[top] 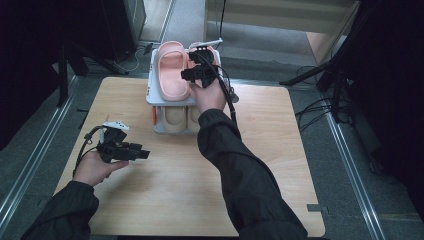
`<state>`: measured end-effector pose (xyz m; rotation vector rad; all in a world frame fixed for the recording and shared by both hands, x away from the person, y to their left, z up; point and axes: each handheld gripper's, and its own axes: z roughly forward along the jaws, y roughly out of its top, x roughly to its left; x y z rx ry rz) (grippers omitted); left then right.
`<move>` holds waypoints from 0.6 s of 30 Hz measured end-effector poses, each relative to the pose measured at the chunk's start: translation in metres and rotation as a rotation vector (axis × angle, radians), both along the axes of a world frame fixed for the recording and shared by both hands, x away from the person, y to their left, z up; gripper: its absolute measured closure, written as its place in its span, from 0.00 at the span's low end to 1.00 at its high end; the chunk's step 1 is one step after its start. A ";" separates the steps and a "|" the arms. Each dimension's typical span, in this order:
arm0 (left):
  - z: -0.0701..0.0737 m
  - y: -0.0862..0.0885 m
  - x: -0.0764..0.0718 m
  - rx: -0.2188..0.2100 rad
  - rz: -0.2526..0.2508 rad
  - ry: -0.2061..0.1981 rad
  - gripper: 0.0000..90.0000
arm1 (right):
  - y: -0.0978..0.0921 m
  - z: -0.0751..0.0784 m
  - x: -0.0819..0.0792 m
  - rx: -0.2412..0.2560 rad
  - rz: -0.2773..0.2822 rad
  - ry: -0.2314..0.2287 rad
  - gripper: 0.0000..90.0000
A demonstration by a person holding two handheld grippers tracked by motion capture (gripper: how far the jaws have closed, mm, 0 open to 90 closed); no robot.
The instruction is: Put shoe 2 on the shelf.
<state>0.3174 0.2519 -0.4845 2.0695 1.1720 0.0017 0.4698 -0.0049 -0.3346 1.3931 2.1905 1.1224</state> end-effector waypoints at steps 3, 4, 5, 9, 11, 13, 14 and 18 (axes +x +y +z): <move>0.000 0.000 0.000 0.001 0.001 0.001 0.53 | -0.004 -0.001 -0.012 0.006 0.037 -0.005 0.60; 0.000 0.000 0.000 0.001 0.001 0.001 0.53 | -0.006 -0.002 -0.016 0.005 0.047 -0.005 0.60; 0.000 -0.001 0.000 0.004 0.001 -0.002 0.53 | -0.007 -0.003 -0.020 0.007 0.059 -0.007 0.60; 0.000 -0.001 0.000 0.011 0.003 -0.002 0.53 | -0.012 -0.006 -0.034 0.034 0.100 0.006 0.60; 0.000 -0.001 -0.001 0.022 0.006 -0.013 0.53 | -0.013 -0.008 -0.040 0.039 0.118 0.011 0.60; 0.001 0.000 -0.002 0.019 0.009 -0.020 0.52 | -0.013 -0.010 -0.050 0.033 0.148 0.009 0.60; 0.001 0.000 -0.002 0.018 0.013 -0.021 0.52 | -0.014 -0.011 -0.054 0.036 0.157 0.007 0.60; 0.001 0.001 -0.002 0.017 0.015 -0.016 0.52 | -0.019 -0.016 -0.069 0.072 0.224 0.032 0.60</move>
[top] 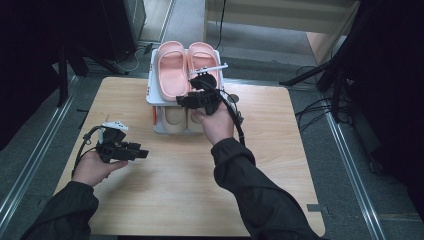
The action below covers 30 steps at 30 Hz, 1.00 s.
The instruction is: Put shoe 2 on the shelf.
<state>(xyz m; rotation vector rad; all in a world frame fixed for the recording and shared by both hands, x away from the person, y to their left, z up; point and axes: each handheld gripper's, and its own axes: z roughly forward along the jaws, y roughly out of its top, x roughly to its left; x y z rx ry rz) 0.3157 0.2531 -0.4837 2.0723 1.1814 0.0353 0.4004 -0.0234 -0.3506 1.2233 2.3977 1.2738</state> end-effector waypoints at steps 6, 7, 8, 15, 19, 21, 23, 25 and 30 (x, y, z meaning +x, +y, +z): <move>0.000 -0.001 -0.001 0.007 -0.009 0.001 0.51 | -0.010 -0.009 -0.022 0.045 0.060 0.006 0.60; 0.000 -0.001 -0.002 0.002 -0.009 -0.004 0.51 | -0.011 -0.010 -0.024 0.044 0.063 0.006 0.60; 0.001 -0.001 -0.002 -0.004 -0.007 -0.004 0.51 | -0.013 -0.014 -0.029 0.041 0.073 0.003 0.60; 0.000 -0.004 -0.003 -0.003 -0.019 -0.008 0.50 | -0.026 -0.040 -0.049 0.045 0.111 -0.007 0.59; -0.001 -0.006 -0.004 -0.006 -0.018 -0.009 0.50 | -0.031 -0.057 -0.056 0.032 0.132 0.016 0.58; -0.001 -0.006 -0.004 -0.008 -0.019 -0.006 0.49 | -0.034 -0.066 -0.059 0.035 0.136 0.029 0.57; -0.002 -0.007 -0.004 -0.006 -0.025 -0.007 0.49 | -0.037 -0.073 -0.062 0.038 0.150 0.040 0.57; -0.003 -0.008 -0.005 -0.004 -0.027 -0.008 0.48 | -0.038 -0.078 -0.064 0.045 0.173 0.048 0.54; -0.004 -0.011 -0.006 0.001 -0.034 -0.014 0.46 | -0.042 -0.096 -0.069 0.046 0.216 0.039 0.53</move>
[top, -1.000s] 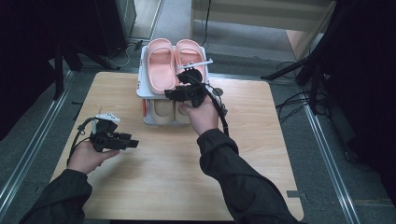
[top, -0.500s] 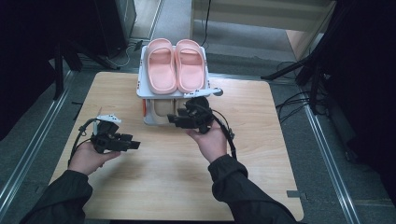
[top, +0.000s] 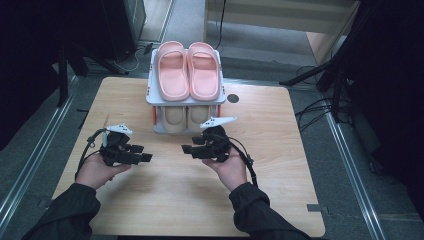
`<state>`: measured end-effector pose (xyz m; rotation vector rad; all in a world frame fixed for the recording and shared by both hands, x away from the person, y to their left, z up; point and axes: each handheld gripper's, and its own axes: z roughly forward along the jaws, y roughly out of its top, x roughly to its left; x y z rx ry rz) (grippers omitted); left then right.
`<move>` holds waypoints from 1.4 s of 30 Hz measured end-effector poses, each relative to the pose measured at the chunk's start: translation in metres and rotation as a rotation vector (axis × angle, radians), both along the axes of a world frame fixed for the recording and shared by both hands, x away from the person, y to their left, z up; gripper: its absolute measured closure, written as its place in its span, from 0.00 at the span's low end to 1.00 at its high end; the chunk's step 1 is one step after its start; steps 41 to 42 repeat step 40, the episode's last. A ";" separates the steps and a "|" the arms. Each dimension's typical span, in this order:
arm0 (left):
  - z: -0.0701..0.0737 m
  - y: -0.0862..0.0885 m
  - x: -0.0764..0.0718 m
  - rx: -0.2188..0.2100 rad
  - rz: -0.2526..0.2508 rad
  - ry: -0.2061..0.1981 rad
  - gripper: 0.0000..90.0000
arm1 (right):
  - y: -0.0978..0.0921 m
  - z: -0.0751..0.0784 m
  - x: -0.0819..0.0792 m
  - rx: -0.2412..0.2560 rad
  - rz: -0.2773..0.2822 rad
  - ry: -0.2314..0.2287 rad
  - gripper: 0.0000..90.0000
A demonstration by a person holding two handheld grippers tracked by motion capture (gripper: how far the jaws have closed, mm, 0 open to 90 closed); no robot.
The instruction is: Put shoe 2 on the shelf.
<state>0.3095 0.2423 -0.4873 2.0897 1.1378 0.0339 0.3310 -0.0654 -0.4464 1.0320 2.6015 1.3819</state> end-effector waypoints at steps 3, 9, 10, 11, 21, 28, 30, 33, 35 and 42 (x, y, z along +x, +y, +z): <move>0.000 0.000 0.000 0.005 -0.002 -0.003 0.46 | -0.002 -0.007 -0.003 -0.007 0.015 -0.013 0.53; 0.000 -0.001 -0.001 0.008 -0.011 -0.002 0.46 | -0.011 -0.018 -0.008 0.000 0.024 -0.040 0.54; 0.000 -0.001 -0.001 0.007 -0.011 -0.001 0.46 | -0.014 -0.020 -0.008 0.003 0.027 -0.035 0.53; 0.000 -0.002 -0.001 0.006 -0.012 -0.001 0.46 | -0.015 -0.021 -0.008 0.009 0.027 -0.034 0.53; 0.001 -0.004 -0.001 0.000 -0.028 -0.001 0.42 | -0.024 -0.030 -0.009 0.018 0.023 -0.014 0.52; 0.000 -0.004 -0.001 0.007 -0.031 -0.002 0.39 | -0.024 -0.034 -0.010 0.012 0.032 -0.024 0.51; 0.000 -0.004 -0.001 0.006 -0.032 -0.003 0.39 | -0.023 -0.034 -0.011 0.013 0.037 -0.024 0.51; -0.001 -0.004 -0.001 0.003 -0.034 -0.002 0.39 | -0.022 -0.034 -0.011 0.012 0.043 -0.020 0.49; -0.001 -0.005 -0.001 0.003 -0.035 0.001 0.38 | -0.023 -0.034 -0.010 0.016 0.043 -0.016 0.47; -0.002 -0.007 -0.001 0.004 -0.049 0.007 0.35 | -0.027 -0.038 -0.005 0.008 0.037 0.022 0.42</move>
